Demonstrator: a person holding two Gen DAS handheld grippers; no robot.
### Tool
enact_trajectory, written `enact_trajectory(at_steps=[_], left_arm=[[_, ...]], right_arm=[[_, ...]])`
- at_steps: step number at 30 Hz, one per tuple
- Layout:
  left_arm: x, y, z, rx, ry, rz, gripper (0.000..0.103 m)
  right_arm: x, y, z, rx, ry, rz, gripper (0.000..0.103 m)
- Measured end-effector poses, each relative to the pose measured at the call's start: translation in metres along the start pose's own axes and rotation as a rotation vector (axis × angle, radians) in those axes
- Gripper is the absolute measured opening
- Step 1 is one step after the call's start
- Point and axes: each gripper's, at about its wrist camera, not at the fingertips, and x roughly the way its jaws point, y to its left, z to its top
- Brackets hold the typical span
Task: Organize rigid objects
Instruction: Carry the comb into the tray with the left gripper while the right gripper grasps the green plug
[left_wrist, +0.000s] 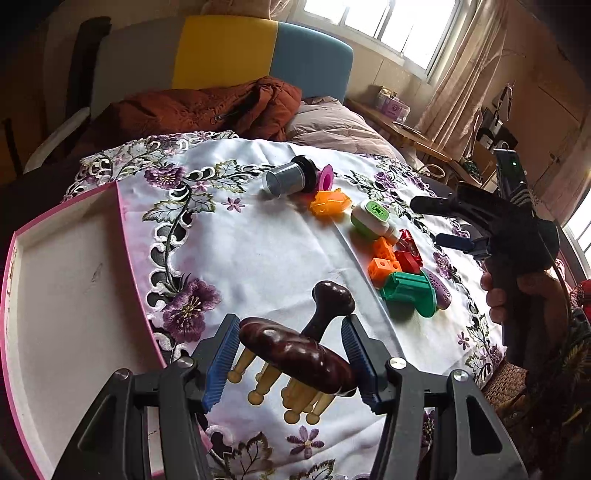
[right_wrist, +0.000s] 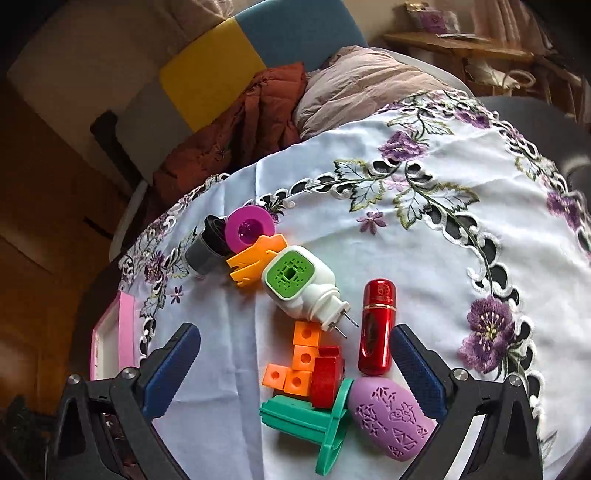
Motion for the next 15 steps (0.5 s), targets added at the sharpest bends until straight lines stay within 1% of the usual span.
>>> enact_trajectory(at_steps=[5, 8, 11, 13, 14, 15], left_arm=[[-0.013, 0.011, -0.006, -0.03, -0.015, 0.005, 0.058], [-0.019, 0.02, -0.009, -0.056, -0.025, 0.014, 0.058], [-0.024, 0.031, -0.011, -0.086, -0.028, 0.022, 0.058], [-0.026, 0.036, -0.012, -0.102, -0.029, 0.031, 0.058], [-0.027, 0.039, -0.013, -0.11, -0.028, 0.033, 0.058], [-0.027, 0.041, -0.013, -0.118, -0.027, 0.035, 0.058]], right_arm=[[0.029, 0.026, 0.021, -0.148, 0.036, -0.108, 0.103], [0.053, 0.035, 0.031, -0.217, 0.089, -0.168, 0.102], [0.078, 0.039, 0.033, -0.273, 0.136, -0.243, 0.102], [0.091, 0.035, 0.03, -0.28, 0.167, -0.256, 0.1], [0.095, 0.033, 0.027, -0.282, 0.173, -0.256, 0.083], [0.097, 0.031, 0.025, -0.282, 0.171, -0.26, 0.062]])
